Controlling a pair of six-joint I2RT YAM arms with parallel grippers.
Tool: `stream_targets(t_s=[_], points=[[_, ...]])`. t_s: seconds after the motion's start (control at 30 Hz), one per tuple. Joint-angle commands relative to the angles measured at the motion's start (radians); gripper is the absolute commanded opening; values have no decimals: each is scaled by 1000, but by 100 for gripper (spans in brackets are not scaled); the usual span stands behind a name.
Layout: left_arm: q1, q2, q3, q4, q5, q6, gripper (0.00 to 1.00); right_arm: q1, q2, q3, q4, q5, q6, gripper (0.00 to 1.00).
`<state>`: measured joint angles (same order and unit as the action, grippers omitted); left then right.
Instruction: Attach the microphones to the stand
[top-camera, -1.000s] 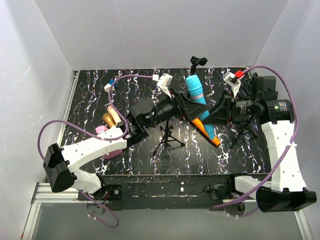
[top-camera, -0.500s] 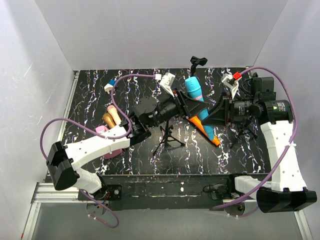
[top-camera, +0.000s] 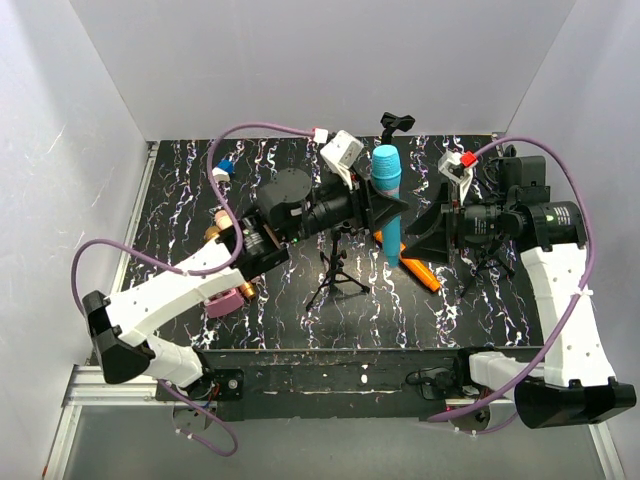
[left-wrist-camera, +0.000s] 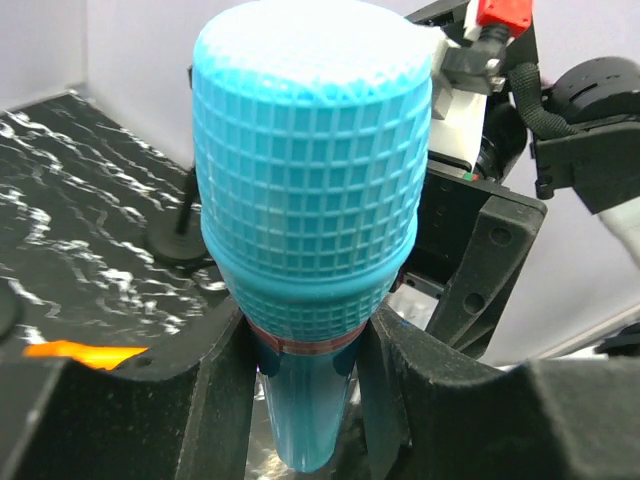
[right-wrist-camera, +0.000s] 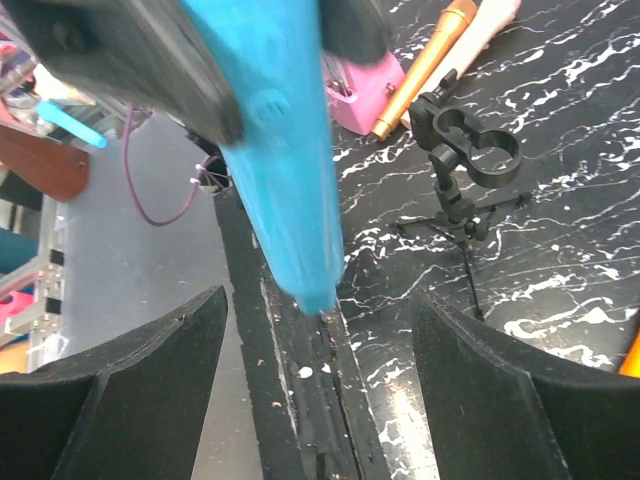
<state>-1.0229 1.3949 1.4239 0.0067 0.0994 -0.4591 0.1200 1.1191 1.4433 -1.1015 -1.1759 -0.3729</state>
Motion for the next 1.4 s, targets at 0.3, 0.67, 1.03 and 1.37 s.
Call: stream_targets(t_s=[0.3, 0.67, 1.03, 1.37], points=[[0, 94, 421, -475, -76, 494, 0, -2, -117, -196, 136, 87, -54, 81], [9, 197, 475, -468, -83, 606, 0, -26, -301, -553, 336, 27, -116, 82], [66, 187, 455, -392, -10, 556, 0, -101, -427, -791, 480, -30, -89, 89], [152, 154, 397, -310, 62, 478, 0, -137, -443, -821, 491, -34, -97, 91]])
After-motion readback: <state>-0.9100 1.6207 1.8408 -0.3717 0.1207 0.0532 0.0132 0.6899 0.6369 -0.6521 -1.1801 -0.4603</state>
